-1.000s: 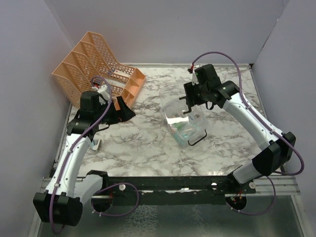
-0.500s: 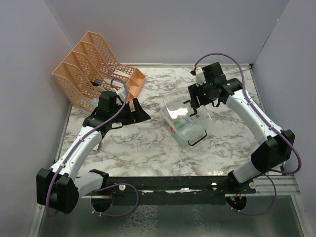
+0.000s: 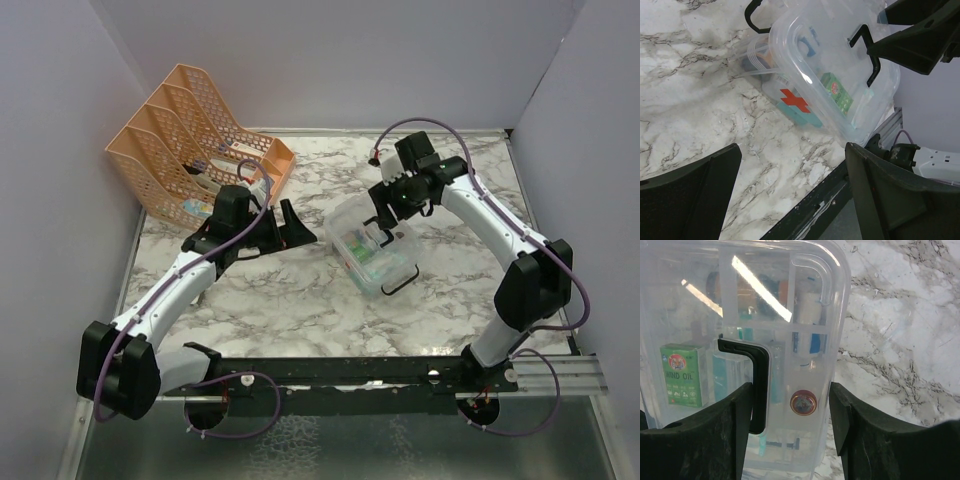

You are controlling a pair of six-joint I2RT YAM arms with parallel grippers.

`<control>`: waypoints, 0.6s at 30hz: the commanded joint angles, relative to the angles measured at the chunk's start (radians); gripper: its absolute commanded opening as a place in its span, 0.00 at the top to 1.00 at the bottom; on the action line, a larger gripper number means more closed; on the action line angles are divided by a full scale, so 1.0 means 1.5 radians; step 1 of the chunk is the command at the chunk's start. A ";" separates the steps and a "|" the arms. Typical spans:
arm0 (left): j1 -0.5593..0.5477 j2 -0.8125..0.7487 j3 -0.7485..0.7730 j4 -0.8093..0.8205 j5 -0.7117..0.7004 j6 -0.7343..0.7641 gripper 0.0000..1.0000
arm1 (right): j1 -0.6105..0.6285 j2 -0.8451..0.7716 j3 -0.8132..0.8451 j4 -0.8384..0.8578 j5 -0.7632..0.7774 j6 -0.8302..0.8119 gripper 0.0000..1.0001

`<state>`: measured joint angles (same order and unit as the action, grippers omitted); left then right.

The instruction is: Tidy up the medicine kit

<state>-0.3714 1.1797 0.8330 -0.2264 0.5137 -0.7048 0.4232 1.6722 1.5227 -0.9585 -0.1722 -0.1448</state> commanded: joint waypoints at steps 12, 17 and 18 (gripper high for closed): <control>-0.053 0.036 0.006 0.047 -0.026 -0.029 0.12 | -0.007 -0.019 0.003 0.024 0.027 -0.029 0.20; -0.069 0.050 0.018 0.049 -0.039 -0.036 0.12 | -0.006 -0.048 -0.020 0.057 0.021 0.021 0.20; -0.073 0.053 0.019 0.049 -0.044 -0.038 0.12 | -0.006 -0.053 -0.025 0.064 0.026 0.038 0.20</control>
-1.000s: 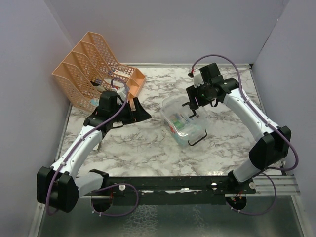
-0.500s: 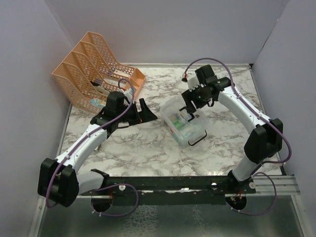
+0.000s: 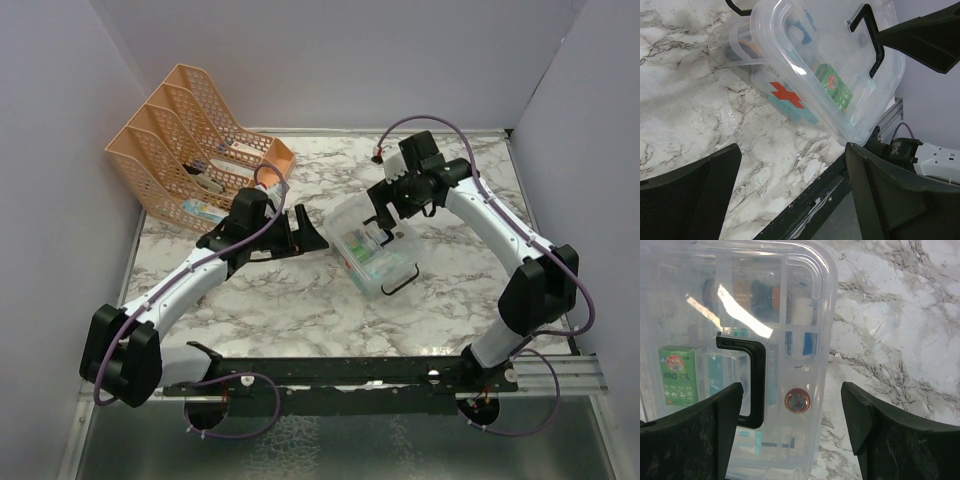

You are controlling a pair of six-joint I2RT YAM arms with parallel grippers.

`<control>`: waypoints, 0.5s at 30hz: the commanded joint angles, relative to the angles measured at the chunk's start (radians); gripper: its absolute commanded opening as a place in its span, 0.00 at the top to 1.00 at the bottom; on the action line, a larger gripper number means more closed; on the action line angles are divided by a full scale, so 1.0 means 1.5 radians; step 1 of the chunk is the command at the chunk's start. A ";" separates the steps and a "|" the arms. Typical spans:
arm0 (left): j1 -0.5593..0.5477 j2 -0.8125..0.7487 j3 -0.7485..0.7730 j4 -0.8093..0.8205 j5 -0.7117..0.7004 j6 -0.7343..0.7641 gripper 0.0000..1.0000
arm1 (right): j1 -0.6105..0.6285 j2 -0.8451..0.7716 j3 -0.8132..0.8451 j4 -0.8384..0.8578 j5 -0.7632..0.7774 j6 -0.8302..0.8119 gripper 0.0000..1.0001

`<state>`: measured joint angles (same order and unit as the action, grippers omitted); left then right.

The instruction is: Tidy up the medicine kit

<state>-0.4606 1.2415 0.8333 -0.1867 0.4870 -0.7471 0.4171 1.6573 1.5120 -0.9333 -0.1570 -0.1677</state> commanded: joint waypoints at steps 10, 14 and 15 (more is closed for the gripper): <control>-0.027 0.027 0.017 0.073 -0.113 -0.101 0.12 | -0.002 -0.140 -0.111 0.149 0.129 0.202 0.20; -0.029 0.024 -0.006 0.135 -0.137 -0.156 0.12 | -0.002 -0.181 -0.176 0.188 0.156 0.264 0.20; -0.031 0.028 -0.008 0.145 -0.140 -0.163 0.12 | -0.003 -0.191 -0.186 0.202 0.151 0.283 0.20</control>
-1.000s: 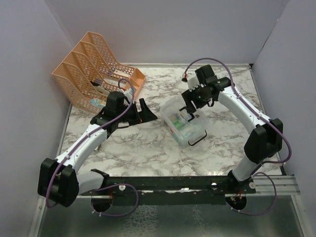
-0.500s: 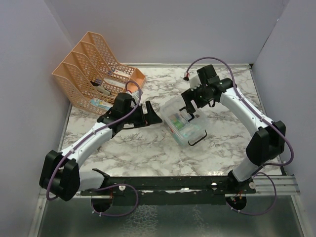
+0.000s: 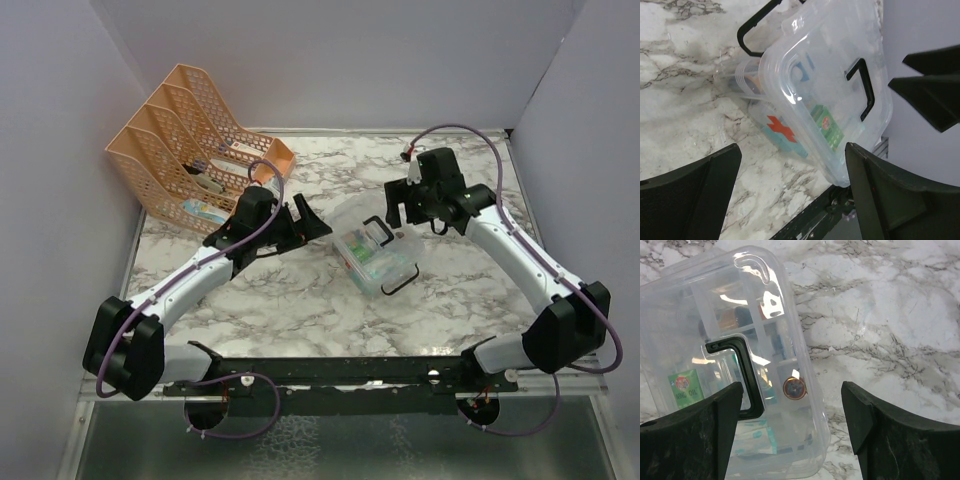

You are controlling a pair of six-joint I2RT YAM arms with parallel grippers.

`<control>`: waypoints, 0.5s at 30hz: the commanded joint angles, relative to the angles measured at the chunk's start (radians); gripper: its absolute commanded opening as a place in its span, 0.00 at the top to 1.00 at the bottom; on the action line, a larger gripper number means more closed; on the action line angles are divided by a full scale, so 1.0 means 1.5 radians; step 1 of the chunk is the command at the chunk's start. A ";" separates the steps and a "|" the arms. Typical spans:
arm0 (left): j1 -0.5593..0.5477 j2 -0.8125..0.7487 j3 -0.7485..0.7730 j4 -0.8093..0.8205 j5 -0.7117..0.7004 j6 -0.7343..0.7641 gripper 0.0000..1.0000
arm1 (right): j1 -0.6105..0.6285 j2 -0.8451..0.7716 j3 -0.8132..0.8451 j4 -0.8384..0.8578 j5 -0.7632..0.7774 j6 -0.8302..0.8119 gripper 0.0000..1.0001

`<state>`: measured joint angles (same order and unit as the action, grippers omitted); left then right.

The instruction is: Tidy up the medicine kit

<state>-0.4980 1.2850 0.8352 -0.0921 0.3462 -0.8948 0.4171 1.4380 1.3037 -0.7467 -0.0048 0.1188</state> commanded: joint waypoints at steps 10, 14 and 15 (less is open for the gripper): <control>-0.031 0.052 0.000 0.111 -0.042 -0.071 0.11 | -0.013 -0.061 -0.116 0.207 -0.003 0.224 0.08; -0.038 0.073 0.002 0.112 -0.036 -0.070 0.10 | -0.053 -0.021 -0.101 0.219 -0.076 0.182 0.05; -0.039 0.077 0.003 0.116 -0.033 -0.069 0.10 | -0.061 -0.016 -0.103 0.225 -0.100 0.172 0.04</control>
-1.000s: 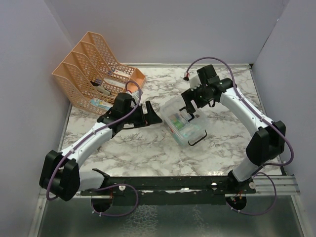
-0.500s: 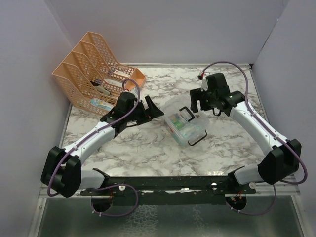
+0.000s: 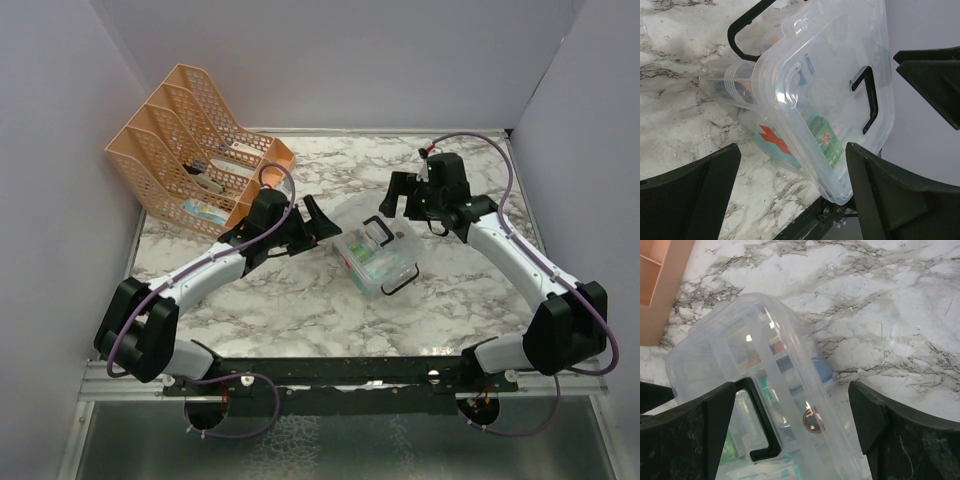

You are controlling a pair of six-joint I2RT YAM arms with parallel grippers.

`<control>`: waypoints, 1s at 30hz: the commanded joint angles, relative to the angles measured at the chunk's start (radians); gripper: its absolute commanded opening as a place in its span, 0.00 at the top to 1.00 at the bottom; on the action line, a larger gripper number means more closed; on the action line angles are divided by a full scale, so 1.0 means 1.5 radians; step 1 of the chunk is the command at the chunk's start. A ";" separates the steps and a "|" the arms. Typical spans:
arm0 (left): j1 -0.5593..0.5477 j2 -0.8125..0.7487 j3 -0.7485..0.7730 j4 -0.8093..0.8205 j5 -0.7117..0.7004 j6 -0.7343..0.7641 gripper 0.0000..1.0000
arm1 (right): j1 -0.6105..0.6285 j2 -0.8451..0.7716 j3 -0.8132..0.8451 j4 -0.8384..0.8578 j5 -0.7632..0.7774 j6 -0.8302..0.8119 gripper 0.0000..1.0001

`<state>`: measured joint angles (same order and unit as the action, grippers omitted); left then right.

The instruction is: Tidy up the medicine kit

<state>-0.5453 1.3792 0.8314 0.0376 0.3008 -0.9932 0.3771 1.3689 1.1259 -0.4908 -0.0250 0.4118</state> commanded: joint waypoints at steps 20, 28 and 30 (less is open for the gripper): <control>-0.011 0.075 0.027 0.039 0.038 0.034 0.09 | -0.104 -0.017 -0.157 0.116 -0.366 0.038 0.06; -0.008 0.051 0.018 0.023 0.007 0.065 0.09 | -0.064 -0.077 -0.231 0.182 -0.353 0.191 0.19; -0.004 0.047 0.027 -0.001 0.000 0.084 0.09 | -0.024 -0.076 -0.232 0.186 -0.323 0.219 0.21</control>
<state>-0.5575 1.4899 0.8482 0.0853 0.3378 -0.9360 0.2420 1.2800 0.7952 -0.2863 -0.5182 0.5865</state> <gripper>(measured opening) 0.911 0.815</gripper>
